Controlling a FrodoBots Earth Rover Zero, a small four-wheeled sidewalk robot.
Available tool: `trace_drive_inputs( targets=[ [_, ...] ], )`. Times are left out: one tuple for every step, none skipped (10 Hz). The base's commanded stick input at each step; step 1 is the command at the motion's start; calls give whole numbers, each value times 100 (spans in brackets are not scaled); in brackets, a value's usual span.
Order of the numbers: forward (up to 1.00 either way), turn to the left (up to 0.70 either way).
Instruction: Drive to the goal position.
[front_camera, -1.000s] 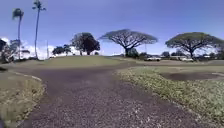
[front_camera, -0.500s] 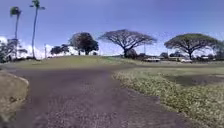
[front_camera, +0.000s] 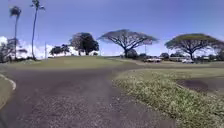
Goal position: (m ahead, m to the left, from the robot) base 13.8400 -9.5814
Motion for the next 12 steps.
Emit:
trace_drive_inputs(
  targets=[
    [100, 30],
    [100, 0],
    [100, 0],
    [100, 0],
    [100, 0],
    [100, 0],
    [100, 0],
    [100, 0],
    [100, 0],
    [100, 0],
    [100, 0],
    [100, 0]
  ],
)
